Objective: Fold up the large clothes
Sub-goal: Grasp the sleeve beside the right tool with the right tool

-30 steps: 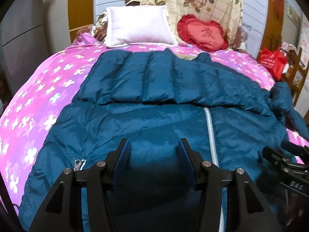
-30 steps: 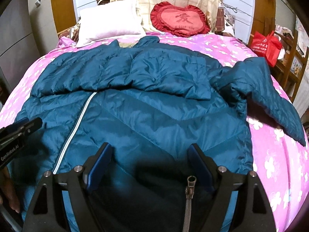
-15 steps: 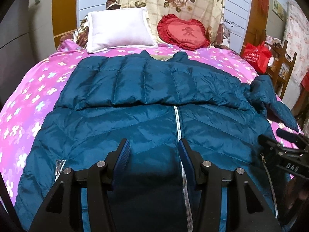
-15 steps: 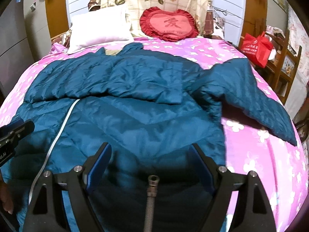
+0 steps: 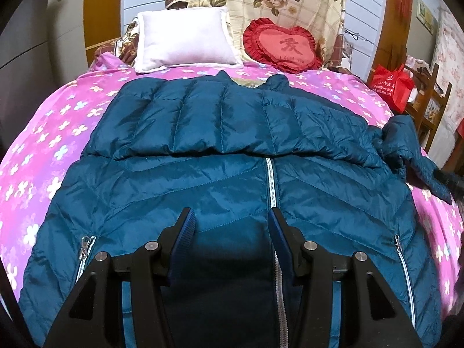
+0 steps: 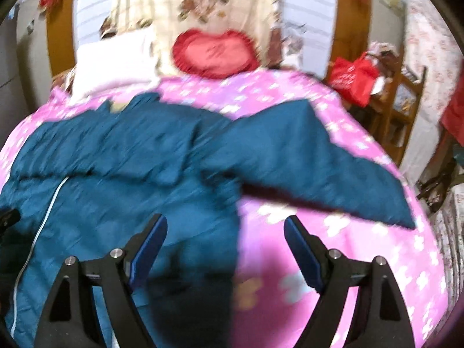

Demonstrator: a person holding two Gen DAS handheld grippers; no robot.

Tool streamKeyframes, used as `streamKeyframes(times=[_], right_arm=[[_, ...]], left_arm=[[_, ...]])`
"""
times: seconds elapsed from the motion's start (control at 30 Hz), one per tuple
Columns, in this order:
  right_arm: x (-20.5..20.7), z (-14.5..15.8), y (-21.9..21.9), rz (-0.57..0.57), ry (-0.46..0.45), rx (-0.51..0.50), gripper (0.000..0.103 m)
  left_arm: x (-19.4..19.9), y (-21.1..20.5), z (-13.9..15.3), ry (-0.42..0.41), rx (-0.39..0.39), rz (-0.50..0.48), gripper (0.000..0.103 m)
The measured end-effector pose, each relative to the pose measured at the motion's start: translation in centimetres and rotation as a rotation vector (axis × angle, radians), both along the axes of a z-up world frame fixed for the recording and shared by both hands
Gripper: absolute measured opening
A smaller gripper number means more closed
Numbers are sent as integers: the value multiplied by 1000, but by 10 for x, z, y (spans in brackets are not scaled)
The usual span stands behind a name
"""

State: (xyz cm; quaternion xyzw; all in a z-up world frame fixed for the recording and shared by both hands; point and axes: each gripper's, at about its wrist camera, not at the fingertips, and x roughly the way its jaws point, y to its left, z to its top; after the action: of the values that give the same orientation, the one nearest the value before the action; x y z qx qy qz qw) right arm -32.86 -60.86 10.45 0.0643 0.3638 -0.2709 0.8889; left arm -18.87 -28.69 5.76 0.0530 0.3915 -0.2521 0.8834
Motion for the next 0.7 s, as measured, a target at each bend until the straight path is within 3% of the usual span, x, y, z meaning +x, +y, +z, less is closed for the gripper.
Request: streamKeyframes(times=[0.23, 0.43, 0.7], right_arm=[[-29, 19, -114, -235, -32, -21, 95], [-62, -21, -230, -460, 51, 99, 95], [-99, -53, -312, -599, 71, 146, 98]], left_arm=[[1, -2, -4, 9, 14, -4, 33], [5, -4, -11, 26, 32, -6, 33], [8, -8, -20, 39, 52, -12, 33]])
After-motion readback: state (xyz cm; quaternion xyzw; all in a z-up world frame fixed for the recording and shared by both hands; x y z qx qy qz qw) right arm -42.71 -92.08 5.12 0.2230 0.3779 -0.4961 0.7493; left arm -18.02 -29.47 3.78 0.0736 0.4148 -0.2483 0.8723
